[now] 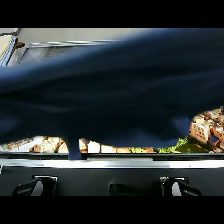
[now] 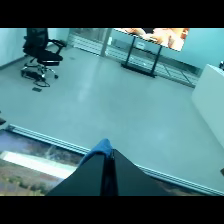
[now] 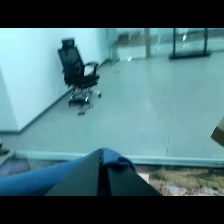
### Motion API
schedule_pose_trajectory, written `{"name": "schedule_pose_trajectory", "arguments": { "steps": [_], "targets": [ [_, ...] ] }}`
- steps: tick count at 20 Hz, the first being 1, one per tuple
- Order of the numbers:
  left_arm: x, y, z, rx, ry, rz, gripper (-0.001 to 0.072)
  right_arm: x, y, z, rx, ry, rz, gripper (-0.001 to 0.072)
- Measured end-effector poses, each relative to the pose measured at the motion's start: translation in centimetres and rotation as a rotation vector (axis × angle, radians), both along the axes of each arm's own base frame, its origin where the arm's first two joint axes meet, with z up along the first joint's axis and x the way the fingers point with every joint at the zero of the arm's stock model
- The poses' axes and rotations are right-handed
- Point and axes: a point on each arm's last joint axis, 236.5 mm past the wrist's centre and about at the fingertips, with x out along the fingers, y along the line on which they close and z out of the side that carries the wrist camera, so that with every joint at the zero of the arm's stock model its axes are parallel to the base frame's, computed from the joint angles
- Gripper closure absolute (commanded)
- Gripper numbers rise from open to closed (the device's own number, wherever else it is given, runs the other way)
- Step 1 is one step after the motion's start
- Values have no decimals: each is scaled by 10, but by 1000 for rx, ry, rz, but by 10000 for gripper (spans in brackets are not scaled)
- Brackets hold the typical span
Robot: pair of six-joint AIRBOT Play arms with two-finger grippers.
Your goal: Fold the clothes and pants, and hang the long-sleeved shirts on hangers.
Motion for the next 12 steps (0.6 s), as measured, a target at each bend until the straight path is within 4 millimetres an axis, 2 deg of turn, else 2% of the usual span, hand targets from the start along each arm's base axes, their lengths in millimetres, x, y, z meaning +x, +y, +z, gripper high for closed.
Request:
{"name": "schedule_pose_trajectory", "arguments": {
  "steps": [2,4,5,8,10,12],
  "targets": [
    [13,8,-13,-7,67,7,693,9,-5,2,70,22,3,682],
    [44,10,-35,-10,174,-46,693,42,-17,-22,153,159,13,682],
    [66,9,-52,-20,243,-96,693,65,-24,-44,192,265,19,682],
    [142,12,-115,-70,452,-236,692,132,-36,-129,272,632,74,682],
    [200,11,-178,-115,613,-337,692,176,-40,-194,280,866,105,682],
    [252,2,-245,-154,760,-430,693,218,-42,-258,255,1043,100,682]
  ]
}}
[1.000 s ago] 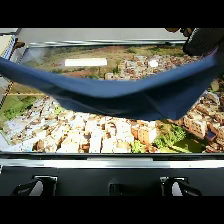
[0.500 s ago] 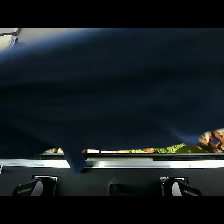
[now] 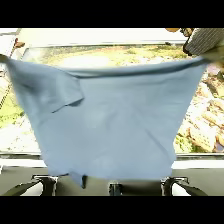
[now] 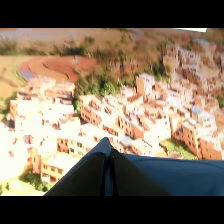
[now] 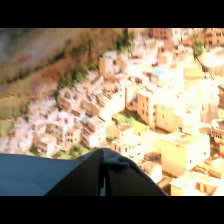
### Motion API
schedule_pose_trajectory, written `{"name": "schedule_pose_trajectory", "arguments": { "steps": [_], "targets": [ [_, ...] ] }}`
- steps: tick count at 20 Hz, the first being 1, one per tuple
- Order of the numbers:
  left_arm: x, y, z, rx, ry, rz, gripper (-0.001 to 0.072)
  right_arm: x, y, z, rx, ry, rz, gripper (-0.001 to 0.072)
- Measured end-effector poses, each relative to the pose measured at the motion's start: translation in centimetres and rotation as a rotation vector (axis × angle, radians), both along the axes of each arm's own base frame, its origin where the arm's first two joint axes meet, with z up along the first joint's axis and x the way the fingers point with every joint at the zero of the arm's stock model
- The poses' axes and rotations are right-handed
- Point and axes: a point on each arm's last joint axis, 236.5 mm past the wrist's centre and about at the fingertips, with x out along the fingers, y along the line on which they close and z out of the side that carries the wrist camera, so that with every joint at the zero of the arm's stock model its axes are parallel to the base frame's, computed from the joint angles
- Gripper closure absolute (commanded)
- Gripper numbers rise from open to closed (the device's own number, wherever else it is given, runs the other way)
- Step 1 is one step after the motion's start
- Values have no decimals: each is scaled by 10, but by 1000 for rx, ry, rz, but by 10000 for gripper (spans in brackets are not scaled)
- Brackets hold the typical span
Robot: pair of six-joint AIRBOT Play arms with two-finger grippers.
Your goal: Fold the clothes and pants, and hang the long-sleeved shirts on hangers.
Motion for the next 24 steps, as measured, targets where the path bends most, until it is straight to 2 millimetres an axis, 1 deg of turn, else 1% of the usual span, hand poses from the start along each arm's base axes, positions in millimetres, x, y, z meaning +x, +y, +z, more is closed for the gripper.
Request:
{"name": "schedule_pose_trajectory", "arguments": {
  "steps": [1,2,4,5,6,7,8,9,10,12,15,17,21,24],
  "targets": [
    [25,-6,-37,-19,68,-34,693,20,-1,-32,-20,75,4,682],
    [46,-11,-71,-34,124,-57,693,40,-2,-65,-42,137,7,682],
    [86,-23,-136,-63,200,-87,693,78,-5,-124,-65,227,-6,682],
    [101,-28,-166,-72,232,-94,693,94,-8,-152,-72,259,-21,682],
    [116,-31,-194,-79,250,-92,694,110,-12,-178,-75,283,-42,682],
    [129,-34,-218,-83,261,-88,693,122,-15,-200,-78,303,-57,682],
    [138,-34,-238,-86,275,-83,694,131,-19,-222,-78,324,-75,682],
    [144,-34,-255,-86,286,-80,693,138,-23,-239,-78,341,-87,682],
    [151,-31,-268,-86,287,-70,693,143,-28,-254,-79,357,-100,682],
    [156,-27,-287,-77,300,-67,693,148,-40,-274,-84,377,-129,682],
    [156,-17,-300,-66,316,-75,693,147,-55,-289,-84,411,-158,682],
    [152,-7,-304,-67,336,-72,693,139,-62,-296,-92,451,-161,682],
    [133,10,-310,-86,405,-72,693,114,-66,-306,-110,557,-134,682],
    [114,11,-315,-100,478,-106,692,96,-64,-309,-117,632,-108,682]
  ]
}}
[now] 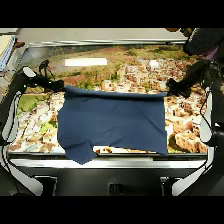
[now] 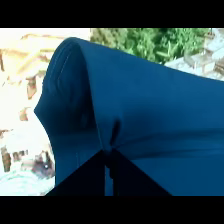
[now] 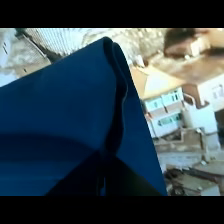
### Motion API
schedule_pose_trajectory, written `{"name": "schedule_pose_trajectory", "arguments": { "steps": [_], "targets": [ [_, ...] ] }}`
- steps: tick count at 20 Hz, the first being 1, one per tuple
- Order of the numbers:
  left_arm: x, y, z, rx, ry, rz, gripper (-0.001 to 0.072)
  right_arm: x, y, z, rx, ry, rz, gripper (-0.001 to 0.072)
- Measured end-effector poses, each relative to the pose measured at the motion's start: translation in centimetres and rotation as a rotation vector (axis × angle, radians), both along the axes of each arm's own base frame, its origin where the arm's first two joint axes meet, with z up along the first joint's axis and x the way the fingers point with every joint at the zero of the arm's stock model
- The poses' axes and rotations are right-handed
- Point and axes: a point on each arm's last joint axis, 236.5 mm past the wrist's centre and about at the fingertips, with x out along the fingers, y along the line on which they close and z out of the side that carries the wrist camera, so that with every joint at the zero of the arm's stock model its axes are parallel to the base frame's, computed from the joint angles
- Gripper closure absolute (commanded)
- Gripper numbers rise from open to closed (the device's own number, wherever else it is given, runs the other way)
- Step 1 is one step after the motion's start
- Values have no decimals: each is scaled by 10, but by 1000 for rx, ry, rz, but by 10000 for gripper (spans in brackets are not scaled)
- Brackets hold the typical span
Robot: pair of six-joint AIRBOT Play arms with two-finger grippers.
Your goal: Fold the clothes and pants, and hang the long-sleeved shirts on hangers.
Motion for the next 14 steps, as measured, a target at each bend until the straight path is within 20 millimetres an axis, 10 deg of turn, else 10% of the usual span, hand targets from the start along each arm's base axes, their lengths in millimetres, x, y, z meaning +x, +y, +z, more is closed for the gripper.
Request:
{"name": "schedule_pose_trajectory", "arguments": {
  "steps": [14],
  "targets": [
    [-43,-8,-20,60,182,-123,693,-42,23,-27,-103,214,147,682]
  ]
}}
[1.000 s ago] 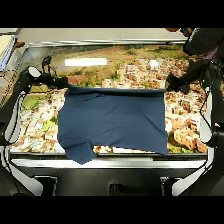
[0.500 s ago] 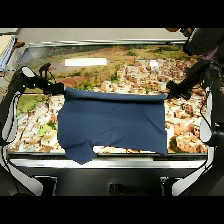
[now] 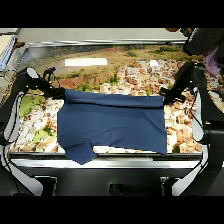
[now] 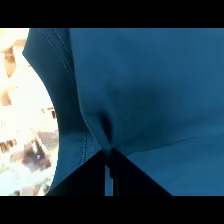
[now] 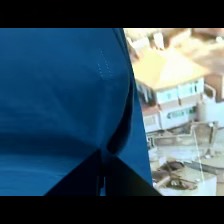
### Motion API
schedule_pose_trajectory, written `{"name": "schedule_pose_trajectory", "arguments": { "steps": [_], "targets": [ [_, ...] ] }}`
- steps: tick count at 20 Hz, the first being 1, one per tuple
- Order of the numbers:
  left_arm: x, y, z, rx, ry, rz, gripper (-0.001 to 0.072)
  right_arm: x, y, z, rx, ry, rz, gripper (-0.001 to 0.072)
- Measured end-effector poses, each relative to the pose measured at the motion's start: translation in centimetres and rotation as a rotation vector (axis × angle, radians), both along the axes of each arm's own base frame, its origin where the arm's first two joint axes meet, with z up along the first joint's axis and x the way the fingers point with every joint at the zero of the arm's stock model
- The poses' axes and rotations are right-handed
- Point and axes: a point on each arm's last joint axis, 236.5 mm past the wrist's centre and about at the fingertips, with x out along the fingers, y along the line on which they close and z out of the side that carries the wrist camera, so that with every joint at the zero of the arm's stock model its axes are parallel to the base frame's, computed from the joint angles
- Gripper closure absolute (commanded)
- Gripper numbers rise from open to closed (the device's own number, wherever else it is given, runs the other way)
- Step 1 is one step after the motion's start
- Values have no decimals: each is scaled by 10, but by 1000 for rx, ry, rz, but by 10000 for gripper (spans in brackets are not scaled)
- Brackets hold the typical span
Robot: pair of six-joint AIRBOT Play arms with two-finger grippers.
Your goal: Fold the clothes and pants, and hang the long-sleeved shirts on hangers.
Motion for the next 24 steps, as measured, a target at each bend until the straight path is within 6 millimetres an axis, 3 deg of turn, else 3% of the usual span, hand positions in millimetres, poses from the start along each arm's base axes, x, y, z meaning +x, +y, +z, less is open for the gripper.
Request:
{"name": "schedule_pose_trajectory", "arguments": {
  "steps": [3,4,5,6,11,15,17,18,21,23,24],
  "targets": [
    [-2,-2,-5,19,15,-16,691,-11,-1,-5,-23,58,15,678],
    [-2,-2,-6,22,17,-19,691,-15,-1,-6,-26,77,16,652],
    [-2,-3,-8,26,21,-22,690,-19,-1,-8,-28,97,19,571],
    [-3,-3,-9,28,24,-24,690,-23,-2,-9,-31,118,22,535],
    [-4,-4,-12,30,32,-26,680,-32,5,-17,-1,176,30,528],
    [-4,-3,-10,31,34,-17,352,-28,8,-17,13,152,47,527],
    [0,-1,4,36,5,-3,170,-20,8,-5,17,91,80,502],
    [2,3,16,40,-21,5,145,-14,6,5,15,40,100,496],
    [3,26,63,46,-107,61,146,4,-6,47,22,-138,145,497],
    [-10,44,94,18,-146,117,146,9,-17,76,64,-245,153,496],
    [-23,54,105,0,-153,151,145,6,-21,86,105,-282,148,461]
  ]
}}
